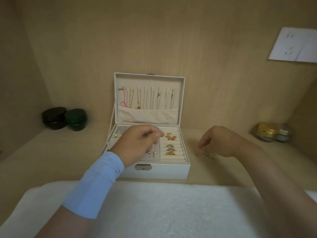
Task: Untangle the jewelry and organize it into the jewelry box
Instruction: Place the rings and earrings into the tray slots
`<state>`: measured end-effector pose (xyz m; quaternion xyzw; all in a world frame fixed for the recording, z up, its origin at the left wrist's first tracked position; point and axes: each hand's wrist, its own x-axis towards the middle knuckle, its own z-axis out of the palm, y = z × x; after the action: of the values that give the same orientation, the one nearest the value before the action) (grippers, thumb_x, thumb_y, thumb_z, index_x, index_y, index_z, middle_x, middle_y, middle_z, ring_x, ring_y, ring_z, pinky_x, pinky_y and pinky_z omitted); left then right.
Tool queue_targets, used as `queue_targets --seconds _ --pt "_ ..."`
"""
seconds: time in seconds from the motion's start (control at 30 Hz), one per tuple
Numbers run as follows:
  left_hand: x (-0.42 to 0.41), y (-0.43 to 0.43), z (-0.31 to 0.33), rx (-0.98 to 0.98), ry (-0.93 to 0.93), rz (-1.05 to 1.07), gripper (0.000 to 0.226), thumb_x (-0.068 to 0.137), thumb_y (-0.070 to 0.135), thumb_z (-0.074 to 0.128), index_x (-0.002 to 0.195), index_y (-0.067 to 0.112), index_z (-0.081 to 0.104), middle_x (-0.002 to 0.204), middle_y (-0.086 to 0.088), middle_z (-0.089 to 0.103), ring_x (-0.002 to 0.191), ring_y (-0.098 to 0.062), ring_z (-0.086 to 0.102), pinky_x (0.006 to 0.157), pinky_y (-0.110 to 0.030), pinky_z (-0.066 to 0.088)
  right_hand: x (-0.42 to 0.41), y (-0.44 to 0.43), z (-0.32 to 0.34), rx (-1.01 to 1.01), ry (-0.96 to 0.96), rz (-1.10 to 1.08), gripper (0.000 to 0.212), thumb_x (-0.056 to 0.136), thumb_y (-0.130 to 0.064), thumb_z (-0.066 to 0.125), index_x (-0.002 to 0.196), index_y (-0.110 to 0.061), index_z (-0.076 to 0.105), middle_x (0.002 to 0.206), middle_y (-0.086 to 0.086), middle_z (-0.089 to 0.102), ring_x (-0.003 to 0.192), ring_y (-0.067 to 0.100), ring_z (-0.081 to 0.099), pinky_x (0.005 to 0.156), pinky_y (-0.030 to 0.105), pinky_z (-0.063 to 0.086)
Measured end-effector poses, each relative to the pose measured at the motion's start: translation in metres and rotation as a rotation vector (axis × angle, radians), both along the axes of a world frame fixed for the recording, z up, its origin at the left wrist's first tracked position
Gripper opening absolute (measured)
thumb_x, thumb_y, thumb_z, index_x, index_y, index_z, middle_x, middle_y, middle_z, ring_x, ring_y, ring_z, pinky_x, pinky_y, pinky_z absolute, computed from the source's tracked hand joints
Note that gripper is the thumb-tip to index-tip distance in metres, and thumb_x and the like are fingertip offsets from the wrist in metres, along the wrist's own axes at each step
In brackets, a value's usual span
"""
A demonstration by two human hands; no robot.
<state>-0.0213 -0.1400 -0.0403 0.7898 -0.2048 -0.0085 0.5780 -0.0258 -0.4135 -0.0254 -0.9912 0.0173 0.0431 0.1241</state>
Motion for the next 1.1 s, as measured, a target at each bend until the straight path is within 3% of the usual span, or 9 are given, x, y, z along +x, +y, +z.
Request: queue_targets --seconds 0.2,0.33,0.47,0.57,0.63,0.77,0.87,1.0,1.1 --pt "0.000 -0.012 -0.004 0.023 -0.001 -0.025 0.022 0.095 0.020 0.059 0.085 0.031 0.076 0.069 0.010 0.065 0.059 -0.011 0.056 0.068 -0.034 0.054 0.002 0.002 -0.017 -0.050 0.030 0.018 0.017 0.072 -0.041 0.081 0.088 -0.036 0.079 0.082 -0.021 0.072 0.083 0.003 0.064 0.081 0.032 0.055" --pt "0.001 -0.007 -0.003 0.016 0.001 0.008 0.020 0.094 0.021 0.060 0.086 0.031 0.076 0.072 0.009 0.068 0.059 -0.009 0.058 0.066 -0.026 0.053 0.007 0.004 -0.020 -0.069 0.010 0.023 0.013 0.076 -0.037 0.078 0.085 -0.029 0.078 0.082 -0.015 0.072 0.080 0.008 0.064 0.077 0.030 0.055" --pt "0.002 0.000 0.001 -0.007 0.009 0.032 0.017 0.093 0.013 0.062 0.092 0.025 0.074 0.070 0.006 0.068 0.057 -0.010 0.059 0.050 -0.012 0.044 0.002 0.011 -0.009 -0.113 -0.043 0.038 0.009 0.087 -0.030 0.067 0.088 -0.026 0.075 0.084 -0.011 0.072 0.076 0.011 0.066 0.076 0.030 0.055" --pt "0.002 0.010 0.008 -0.033 0.002 0.032 0.017 0.090 0.009 0.066 0.102 0.020 0.072 0.076 -0.003 0.069 0.058 -0.011 0.060 0.058 -0.016 0.050 -0.006 0.031 0.016 0.038 -0.306 0.076 0.009 0.089 -0.025 0.066 0.087 -0.025 0.075 0.088 -0.012 0.071 0.081 0.006 0.065 0.076 0.027 0.055" --pt "0.003 0.019 0.013 -0.047 0.006 0.053 0.018 0.092 0.010 0.064 0.103 0.021 0.072 0.075 -0.006 0.068 0.058 -0.011 0.060 0.056 -0.016 0.049 -0.013 0.055 0.034 0.209 -0.425 0.140 0.007 0.086 -0.021 0.071 0.083 -0.023 0.077 0.081 -0.013 0.071 0.073 -0.006 0.063 0.065 0.010 0.048" --pt "0.004 0.035 0.016 -0.004 0.071 0.058 0.026 0.096 0.016 0.055 0.095 0.030 0.076 0.067 -0.006 0.059 0.058 -0.016 0.050 0.050 -0.021 0.039 -0.018 0.108 0.044 0.406 -0.439 0.291 0.006 0.084 -0.020 0.077 0.084 -0.026 0.077 0.080 -0.015 0.070 0.062 -0.017 0.056 0.058 0.001 0.039" --pt "0.004 0.043 0.017 -0.037 0.141 0.032 0.020 0.097 0.020 0.056 0.093 0.021 0.076 0.060 -0.006 0.052 0.053 -0.016 0.041 0.050 -0.024 0.036 -0.013 0.132 0.038 0.416 -0.457 0.365 0.005 0.085 -0.020 0.077 0.084 -0.025 0.079 0.080 -0.013 0.072 0.061 -0.017 0.055 0.059 0.001 0.039" --pt "0.004 0.050 0.018 -0.075 0.136 0.039 0.017 0.097 0.018 0.058 0.095 0.007 0.071 0.054 -0.001 0.049 0.047 -0.009 0.040 0.046 -0.017 0.036 -0.006 0.144 0.030 0.437 -0.503 0.398 0.007 0.085 -0.018 0.076 0.086 -0.025 0.079 0.080 -0.013 0.072 0.059 -0.013 0.056 0.057 0.003 0.039" --pt "0.006 0.055 0.021 -0.060 0.110 0.054 0.017 0.096 0.019 0.058 0.093 0.008 0.071 0.055 0.001 0.051 0.047 -0.006 0.044 0.048 -0.016 0.039 -0.004 0.148 0.029 0.532 -0.507 0.383 0.008 0.085 -0.020 0.078 0.091 -0.024 0.079 0.079 -0.014 0.071 0.051 -0.009 0.054 0.053 0.004 0.036"
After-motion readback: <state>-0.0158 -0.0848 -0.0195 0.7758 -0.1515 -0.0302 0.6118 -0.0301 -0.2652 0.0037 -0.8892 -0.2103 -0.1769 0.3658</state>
